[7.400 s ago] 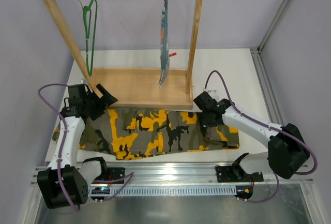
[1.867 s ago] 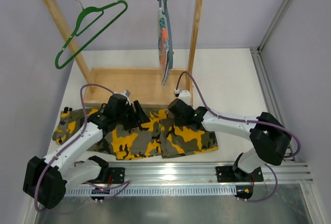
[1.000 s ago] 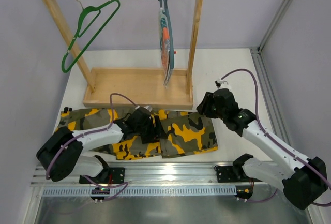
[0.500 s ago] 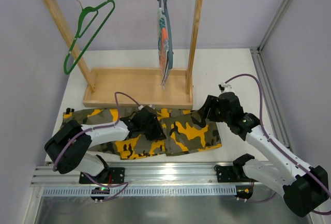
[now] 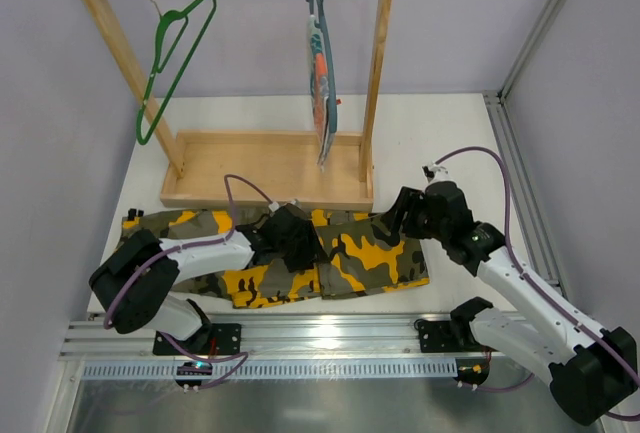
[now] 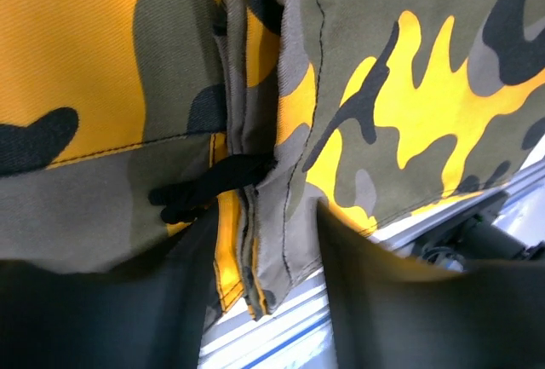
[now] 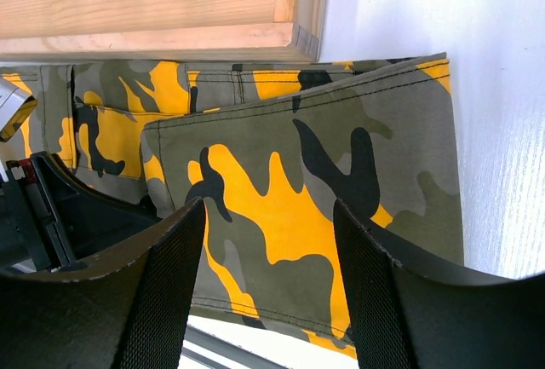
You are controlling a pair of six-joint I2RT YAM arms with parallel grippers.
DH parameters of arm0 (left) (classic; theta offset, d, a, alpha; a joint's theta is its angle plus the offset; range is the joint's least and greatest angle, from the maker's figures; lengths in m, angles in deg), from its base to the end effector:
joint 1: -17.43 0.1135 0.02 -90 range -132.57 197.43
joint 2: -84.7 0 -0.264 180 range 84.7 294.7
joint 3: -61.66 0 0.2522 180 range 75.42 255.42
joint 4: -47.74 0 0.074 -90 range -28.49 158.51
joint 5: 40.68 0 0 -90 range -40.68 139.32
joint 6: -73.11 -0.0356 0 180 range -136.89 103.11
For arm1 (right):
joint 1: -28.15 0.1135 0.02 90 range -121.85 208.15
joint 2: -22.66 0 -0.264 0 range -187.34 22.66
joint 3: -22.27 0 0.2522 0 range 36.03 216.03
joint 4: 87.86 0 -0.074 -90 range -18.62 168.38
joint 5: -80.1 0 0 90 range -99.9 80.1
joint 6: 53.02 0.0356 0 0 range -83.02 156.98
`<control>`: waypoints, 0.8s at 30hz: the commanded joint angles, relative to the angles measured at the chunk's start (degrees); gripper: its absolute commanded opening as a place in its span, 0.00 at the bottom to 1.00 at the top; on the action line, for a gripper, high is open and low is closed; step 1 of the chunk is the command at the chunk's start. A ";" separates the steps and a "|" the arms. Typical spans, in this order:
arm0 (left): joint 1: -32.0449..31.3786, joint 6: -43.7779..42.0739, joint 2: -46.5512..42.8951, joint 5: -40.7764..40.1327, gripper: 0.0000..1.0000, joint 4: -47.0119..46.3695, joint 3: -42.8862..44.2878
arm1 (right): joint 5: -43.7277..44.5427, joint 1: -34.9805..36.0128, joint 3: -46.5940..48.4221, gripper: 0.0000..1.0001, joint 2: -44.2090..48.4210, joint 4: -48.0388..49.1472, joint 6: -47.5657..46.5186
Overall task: Place the trousers on the hanger
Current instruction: Fold the trousers
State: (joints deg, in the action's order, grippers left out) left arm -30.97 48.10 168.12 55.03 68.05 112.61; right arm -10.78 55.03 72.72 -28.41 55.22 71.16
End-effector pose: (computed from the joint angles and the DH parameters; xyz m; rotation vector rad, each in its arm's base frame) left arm 0.1758 -0.2033 0.1532 -0.3500 2.7195 -0.8466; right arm 0.1721 0.0878 0.2494 0.1374 2.2895 0.5892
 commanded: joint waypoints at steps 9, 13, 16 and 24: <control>-2.40 1.37 1.66 -4.13 0.56 -1.36 2.18 | -1.14 -0.07 -1.62 0.65 1.85 2.24 -0.51; -2.57 1.54 2.28 -4.13 0.42 -1.62 2.97 | -1.49 -0.15 -2.41 0.65 1.94 2.59 -0.34; -2.58 1.45 3.07 -3.70 0.28 -1.89 3.94 | -1.84 -0.15 -2.67 0.65 2.46 2.68 -0.07; -2.57 1.45 4.91 -2.20 0.00 -2.59 5.70 | -2.02 -0.15 -2.23 0.65 2.99 1.98 -0.25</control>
State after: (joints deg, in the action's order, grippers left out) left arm -33.20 49.17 172.58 52.46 67.96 116.24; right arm -12.42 55.03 69.96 -26.25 55.68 71.18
